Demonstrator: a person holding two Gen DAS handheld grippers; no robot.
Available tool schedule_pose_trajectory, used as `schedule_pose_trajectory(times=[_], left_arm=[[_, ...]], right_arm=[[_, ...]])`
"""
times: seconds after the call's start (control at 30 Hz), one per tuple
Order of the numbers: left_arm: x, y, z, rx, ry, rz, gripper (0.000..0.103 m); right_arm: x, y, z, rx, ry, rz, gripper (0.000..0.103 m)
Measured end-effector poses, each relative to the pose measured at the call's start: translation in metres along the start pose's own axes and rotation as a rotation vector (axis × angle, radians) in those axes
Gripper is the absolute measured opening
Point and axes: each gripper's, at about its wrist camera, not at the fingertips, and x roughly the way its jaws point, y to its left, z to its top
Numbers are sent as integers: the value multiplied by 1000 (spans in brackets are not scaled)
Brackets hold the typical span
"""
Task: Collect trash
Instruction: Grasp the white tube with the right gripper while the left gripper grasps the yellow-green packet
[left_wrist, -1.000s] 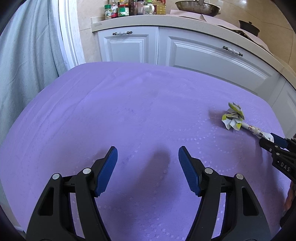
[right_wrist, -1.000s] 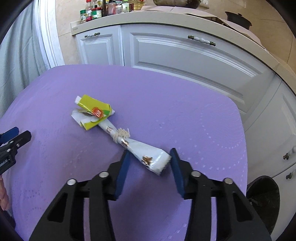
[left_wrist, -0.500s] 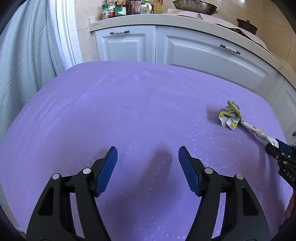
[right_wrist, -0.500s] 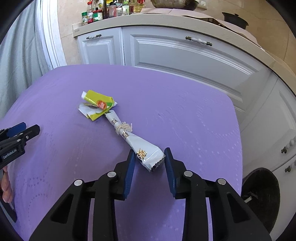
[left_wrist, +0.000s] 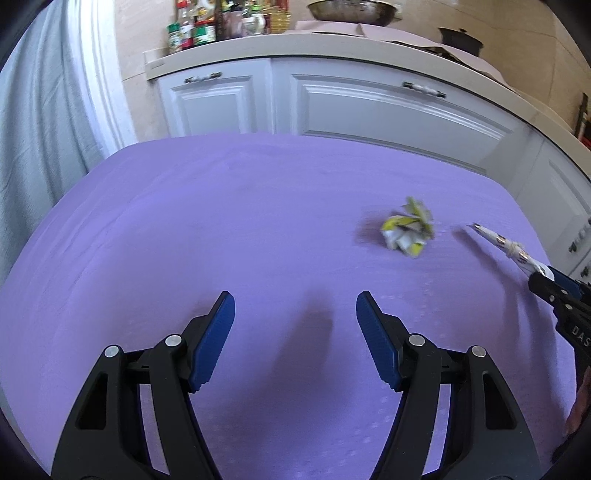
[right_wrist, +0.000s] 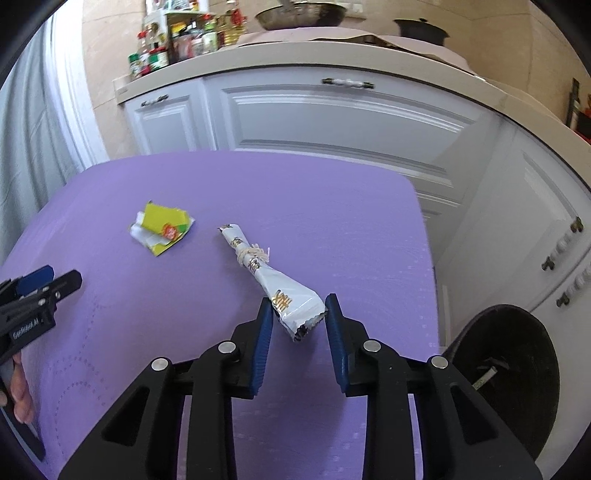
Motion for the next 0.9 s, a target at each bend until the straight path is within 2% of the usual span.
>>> schedule_pose_trajectory(times=[0.47, 0.9], left_arm=[[13, -54, 27, 91, -26, -67, 69], [40, -84, 49, 121, -16, -55, 71]], right_arm=[[-2, -20, 9, 68, -55, -19, 29], [0, -38, 12, 101, -78, -72, 28]])
